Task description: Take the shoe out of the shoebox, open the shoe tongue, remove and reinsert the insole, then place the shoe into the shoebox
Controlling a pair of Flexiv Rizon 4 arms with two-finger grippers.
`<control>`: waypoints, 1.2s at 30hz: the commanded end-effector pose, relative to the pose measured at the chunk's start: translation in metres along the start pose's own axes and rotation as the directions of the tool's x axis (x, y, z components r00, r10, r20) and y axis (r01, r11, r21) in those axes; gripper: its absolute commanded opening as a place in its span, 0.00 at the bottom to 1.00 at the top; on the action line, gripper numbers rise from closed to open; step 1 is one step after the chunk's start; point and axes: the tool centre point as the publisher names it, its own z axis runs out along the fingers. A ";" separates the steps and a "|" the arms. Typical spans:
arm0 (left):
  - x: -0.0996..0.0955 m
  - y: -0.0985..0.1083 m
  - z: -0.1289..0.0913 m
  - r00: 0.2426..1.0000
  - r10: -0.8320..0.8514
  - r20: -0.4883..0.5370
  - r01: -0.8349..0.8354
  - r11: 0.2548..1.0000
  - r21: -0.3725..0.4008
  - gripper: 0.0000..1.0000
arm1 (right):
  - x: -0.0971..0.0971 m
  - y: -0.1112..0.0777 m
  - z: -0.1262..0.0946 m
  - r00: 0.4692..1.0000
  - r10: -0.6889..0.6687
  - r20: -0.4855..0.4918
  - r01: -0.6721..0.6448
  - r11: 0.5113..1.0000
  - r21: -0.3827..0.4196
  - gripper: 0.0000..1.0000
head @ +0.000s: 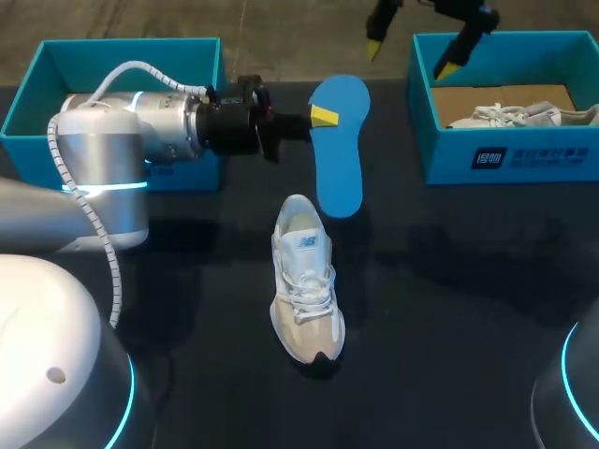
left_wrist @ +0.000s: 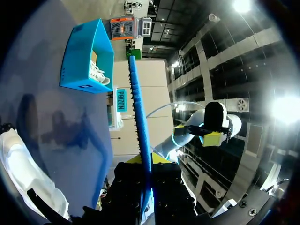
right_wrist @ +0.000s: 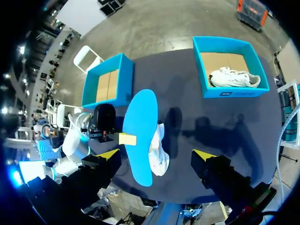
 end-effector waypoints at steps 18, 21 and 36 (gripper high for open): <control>0.004 -0.001 0.002 1.000 0.007 0.002 -0.007 1.000 0.005 0.00 | -0.050 -0.012 0.018 0.765 -0.002 -0.643 -0.028 0.999 -0.037 1.00; 0.005 -0.002 0.002 1.000 0.009 -0.001 -0.009 1.000 0.002 0.00 | -0.054 -0.013 0.022 0.721 -0.007 -0.693 -0.030 0.999 -0.041 1.00; 0.008 -0.007 0.006 1.000 0.027 -0.014 -0.027 1.000 -0.008 0.00 | -0.069 -0.020 0.047 0.613 0.015 -0.790 -0.043 0.999 -0.015 1.00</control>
